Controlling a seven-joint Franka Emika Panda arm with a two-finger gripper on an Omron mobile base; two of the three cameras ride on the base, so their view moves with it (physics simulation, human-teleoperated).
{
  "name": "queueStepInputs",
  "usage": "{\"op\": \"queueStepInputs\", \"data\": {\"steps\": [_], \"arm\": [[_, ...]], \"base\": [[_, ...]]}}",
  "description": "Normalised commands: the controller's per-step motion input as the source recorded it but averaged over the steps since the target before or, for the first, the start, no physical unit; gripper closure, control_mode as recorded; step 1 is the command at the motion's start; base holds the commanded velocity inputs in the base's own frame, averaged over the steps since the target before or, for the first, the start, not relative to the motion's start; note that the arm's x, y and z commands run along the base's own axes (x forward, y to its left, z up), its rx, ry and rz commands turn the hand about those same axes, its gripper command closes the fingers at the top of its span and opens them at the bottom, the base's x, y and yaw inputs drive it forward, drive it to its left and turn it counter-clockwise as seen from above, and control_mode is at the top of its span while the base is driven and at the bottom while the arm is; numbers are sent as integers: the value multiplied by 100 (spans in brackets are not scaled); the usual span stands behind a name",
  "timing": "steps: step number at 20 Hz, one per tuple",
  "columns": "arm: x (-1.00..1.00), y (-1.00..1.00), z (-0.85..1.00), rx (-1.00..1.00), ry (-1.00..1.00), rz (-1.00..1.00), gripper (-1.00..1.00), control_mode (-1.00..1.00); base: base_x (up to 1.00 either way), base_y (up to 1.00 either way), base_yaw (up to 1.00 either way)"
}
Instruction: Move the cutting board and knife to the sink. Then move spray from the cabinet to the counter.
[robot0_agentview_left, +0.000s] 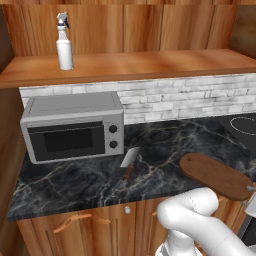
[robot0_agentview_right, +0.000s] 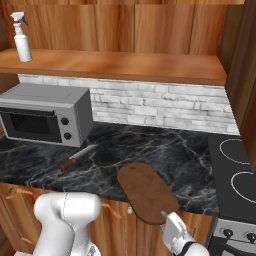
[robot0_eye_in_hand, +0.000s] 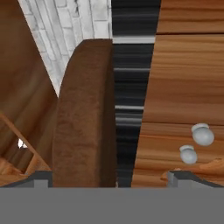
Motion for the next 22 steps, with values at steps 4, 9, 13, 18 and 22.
{"op": "queueStepInputs", "data": {"steps": [4,9,13,18,22], "arm": [[3,5,3,-11,0,0,-100,-100],[2,3,7,-11,0,0,-100,-100],[4,7,6,-8,0,-2,-100,-100],[8,15,2,-3,1,-3,-100,-100],[10,8,3,-1,1,-2,-100,-100]], "base": [[0,0,0],[0,0,0],[0,0,0],[0,0,0],[0,0,0]]}}
